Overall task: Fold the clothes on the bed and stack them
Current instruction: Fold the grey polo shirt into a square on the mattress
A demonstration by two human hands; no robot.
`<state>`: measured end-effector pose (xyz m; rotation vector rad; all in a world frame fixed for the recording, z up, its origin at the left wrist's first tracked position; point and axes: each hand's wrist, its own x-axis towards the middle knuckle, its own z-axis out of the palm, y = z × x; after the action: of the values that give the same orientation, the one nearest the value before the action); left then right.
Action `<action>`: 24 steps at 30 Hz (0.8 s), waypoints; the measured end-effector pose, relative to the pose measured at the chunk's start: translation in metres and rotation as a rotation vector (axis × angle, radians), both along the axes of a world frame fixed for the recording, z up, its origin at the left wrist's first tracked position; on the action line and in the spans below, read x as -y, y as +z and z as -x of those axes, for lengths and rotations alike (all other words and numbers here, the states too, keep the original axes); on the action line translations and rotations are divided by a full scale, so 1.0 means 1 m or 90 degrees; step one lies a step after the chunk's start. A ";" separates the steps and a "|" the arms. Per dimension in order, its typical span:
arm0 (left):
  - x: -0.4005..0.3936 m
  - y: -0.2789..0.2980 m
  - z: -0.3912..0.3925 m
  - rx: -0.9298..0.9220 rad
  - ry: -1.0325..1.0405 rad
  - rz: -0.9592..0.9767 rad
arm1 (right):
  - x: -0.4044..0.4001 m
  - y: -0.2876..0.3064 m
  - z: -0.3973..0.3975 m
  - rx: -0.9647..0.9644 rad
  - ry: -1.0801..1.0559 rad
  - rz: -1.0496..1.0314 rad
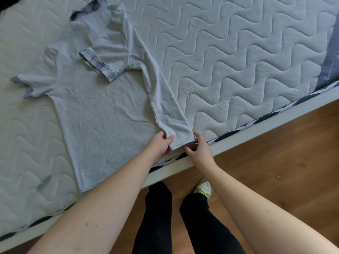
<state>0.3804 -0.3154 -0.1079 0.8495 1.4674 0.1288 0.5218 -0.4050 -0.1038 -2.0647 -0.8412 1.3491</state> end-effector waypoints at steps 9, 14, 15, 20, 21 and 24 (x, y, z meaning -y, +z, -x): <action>0.001 0.005 0.016 0.000 0.079 -0.056 | -0.018 -0.002 0.013 0.064 -0.071 0.058; 0.005 0.003 0.020 -0.007 0.092 -0.066 | -0.013 0.001 0.023 0.090 -0.027 0.022; 0.005 0.003 0.020 0.010 0.102 -0.063 | -0.016 0.001 0.028 0.099 -0.043 0.036; 0.005 0.009 0.021 0.089 0.152 -0.045 | -0.032 0.003 0.037 0.112 -0.163 0.151; 0.004 0.009 0.021 0.091 0.149 -0.048 | -0.032 0.003 0.035 0.111 -0.182 0.161; 0.003 0.007 0.021 0.062 0.121 -0.068 | -0.026 0.004 0.028 0.116 -0.168 0.131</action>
<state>0.3596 -0.3180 -0.1007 0.7766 1.4567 0.3883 0.4933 -0.3794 -0.1002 -2.3898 -0.4927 1.1565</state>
